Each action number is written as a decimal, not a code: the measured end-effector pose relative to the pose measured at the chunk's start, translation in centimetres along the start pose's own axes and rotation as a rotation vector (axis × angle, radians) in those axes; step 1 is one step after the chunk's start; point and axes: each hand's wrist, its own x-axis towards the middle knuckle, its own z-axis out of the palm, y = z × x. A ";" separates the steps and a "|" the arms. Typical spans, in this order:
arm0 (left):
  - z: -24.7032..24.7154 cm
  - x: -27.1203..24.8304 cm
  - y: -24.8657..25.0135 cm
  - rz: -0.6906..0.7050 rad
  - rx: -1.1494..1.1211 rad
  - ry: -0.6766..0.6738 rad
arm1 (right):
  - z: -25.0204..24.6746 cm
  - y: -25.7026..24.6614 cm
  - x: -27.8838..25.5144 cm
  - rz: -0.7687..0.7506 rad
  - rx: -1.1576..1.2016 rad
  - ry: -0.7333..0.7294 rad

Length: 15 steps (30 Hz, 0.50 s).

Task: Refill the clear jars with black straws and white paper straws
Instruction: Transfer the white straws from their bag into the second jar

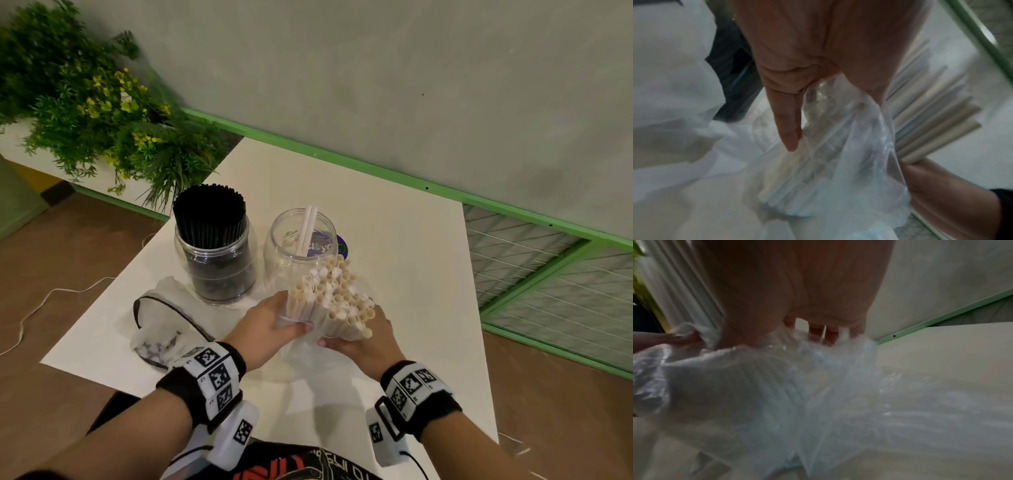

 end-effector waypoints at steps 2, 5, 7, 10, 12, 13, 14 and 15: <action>-0.4 -0.4 0.0 0.022 -0.077 0.006 | -0.6 -0.7 -0.1 -0.067 -0.084 0.064; -0.4 -0.6 -1.1 -0.026 -0.005 -0.003 | -0.4 -0.4 -0.7 -0.026 -0.077 0.032; 0.1 -0.3 -1.8 -0.096 0.119 -0.041 | 0.7 0.7 -1.1 0.064 -0.074 -0.050; 0.5 0.1 -2.3 -0.145 0.255 -0.078 | 1.7 1.7 -1.1 0.141 -0.059 -0.068; 0.2 0.2 -2.3 -0.125 0.340 -0.097 | 1.6 1.4 -1.1 0.150 -0.052 -0.067; -0.1 0.1 -2.2 -0.101 0.373 -0.090 | 1.4 1.3 -1.1 0.155 -0.041 -0.071; -0.3 0.0 -2.0 -0.070 0.396 -0.068 | 1.3 1.2 -1.2 0.156 -0.030 -0.074; -0.4 -0.1 -1.8 -0.034 0.410 -0.035 | 1.3 1.1 -1.2 0.158 -0.023 -0.071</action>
